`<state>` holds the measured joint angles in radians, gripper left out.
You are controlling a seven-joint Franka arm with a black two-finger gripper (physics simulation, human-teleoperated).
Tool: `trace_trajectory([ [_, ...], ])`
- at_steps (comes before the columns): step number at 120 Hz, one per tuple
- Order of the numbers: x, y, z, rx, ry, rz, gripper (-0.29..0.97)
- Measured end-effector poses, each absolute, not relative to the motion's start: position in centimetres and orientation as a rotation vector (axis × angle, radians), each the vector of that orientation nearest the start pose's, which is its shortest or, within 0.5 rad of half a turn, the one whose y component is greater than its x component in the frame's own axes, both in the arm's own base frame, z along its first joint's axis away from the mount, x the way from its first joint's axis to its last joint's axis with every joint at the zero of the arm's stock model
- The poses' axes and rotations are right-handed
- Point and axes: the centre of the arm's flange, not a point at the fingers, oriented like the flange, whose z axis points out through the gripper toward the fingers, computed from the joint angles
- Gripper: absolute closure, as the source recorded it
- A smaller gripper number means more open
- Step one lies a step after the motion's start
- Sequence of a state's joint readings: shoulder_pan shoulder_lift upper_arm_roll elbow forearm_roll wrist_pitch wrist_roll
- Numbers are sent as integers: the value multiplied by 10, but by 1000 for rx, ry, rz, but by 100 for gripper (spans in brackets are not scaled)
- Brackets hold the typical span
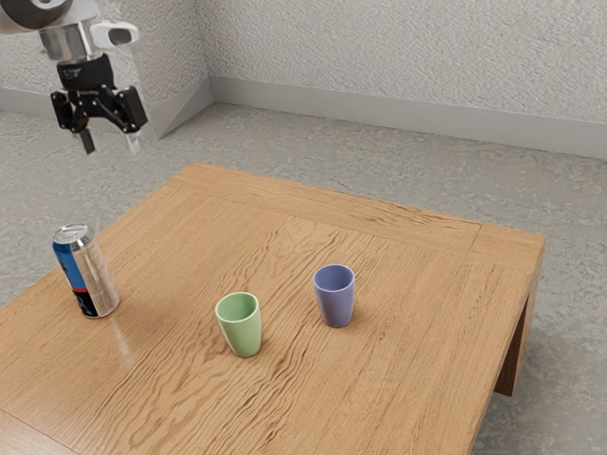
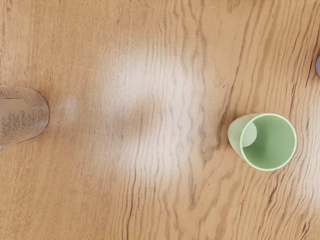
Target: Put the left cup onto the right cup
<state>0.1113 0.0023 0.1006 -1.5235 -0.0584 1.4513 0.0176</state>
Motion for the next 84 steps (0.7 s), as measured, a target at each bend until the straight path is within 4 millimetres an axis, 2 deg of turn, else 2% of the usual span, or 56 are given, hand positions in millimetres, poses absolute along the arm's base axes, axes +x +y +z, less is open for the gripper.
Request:
trace_trajectory([
  [24,531,147,640,-3172,-427,15,3],
  [36,532,163,635,-3160,-473,6,3],
  [44,539,167,624,-3157,-481,25,3],
  [48,545,161,616,-3159,-461,41,3],
  [52,554,146,608,-3164,-415,58,3],
  [63,582,77,583,-3178,-215,100,3],
  [67,588,60,573,-3178,-167,114,3],
  [73,595,53,559,-3177,-148,132,3],
  [84,599,59,532,-3179,-167,161,3],
])
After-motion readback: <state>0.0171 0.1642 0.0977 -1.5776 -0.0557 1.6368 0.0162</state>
